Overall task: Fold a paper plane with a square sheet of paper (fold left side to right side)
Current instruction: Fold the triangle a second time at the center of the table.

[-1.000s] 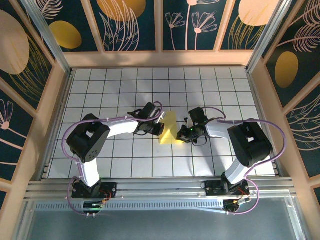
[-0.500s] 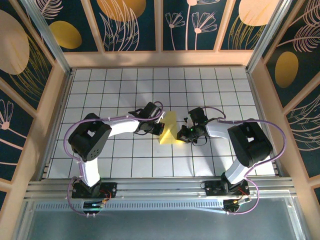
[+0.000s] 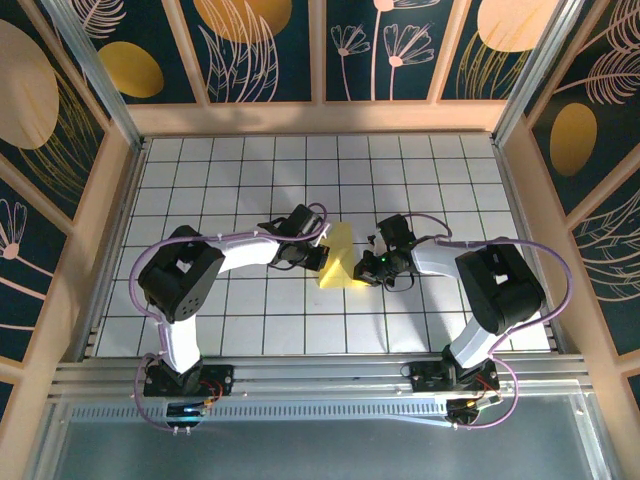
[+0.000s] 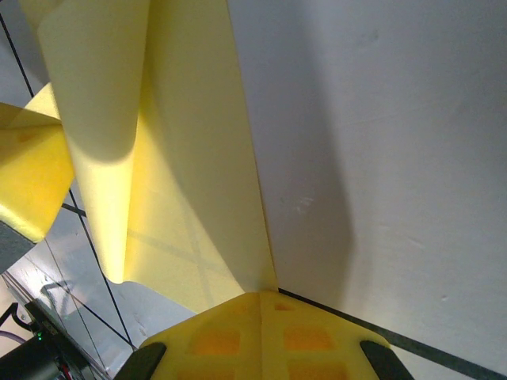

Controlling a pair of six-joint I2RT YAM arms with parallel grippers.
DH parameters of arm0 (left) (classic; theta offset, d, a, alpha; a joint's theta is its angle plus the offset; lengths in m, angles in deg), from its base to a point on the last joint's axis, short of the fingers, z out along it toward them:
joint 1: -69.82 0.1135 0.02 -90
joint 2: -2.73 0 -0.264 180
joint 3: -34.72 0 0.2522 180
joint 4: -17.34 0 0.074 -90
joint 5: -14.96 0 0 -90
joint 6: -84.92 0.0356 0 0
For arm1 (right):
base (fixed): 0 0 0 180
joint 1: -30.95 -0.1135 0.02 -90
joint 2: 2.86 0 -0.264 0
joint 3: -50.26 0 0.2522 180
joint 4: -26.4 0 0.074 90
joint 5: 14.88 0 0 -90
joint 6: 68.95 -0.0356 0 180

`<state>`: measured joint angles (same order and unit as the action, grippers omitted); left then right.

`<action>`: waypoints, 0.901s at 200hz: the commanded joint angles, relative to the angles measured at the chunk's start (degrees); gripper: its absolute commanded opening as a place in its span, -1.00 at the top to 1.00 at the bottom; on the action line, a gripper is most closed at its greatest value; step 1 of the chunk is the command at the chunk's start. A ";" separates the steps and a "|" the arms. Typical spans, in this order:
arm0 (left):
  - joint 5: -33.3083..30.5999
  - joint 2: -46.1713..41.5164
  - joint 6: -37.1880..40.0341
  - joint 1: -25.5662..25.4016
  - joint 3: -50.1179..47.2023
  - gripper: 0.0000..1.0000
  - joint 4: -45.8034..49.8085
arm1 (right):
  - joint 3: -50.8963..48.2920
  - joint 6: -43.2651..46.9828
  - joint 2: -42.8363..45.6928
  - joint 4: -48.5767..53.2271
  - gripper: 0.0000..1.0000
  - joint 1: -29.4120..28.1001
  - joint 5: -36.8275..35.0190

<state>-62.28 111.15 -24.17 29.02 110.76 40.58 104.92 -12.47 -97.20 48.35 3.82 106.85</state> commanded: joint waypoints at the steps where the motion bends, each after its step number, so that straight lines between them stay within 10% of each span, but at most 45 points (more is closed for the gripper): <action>1: -1.13 1.33 1.12 0.37 1.14 1.00 0.64 | -0.47 0.38 -2.60 4.12 1.00 -0.64 -4.90; 180: 0.08 2.39 0.87 0.37 0.21 1.00 0.81 | 1.62 -6.02 4.26 -10.29 1.00 -1.60 2.10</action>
<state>-62.22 111.77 -23.97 29.02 110.87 40.51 105.25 -15.14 -92.83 43.60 3.42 107.29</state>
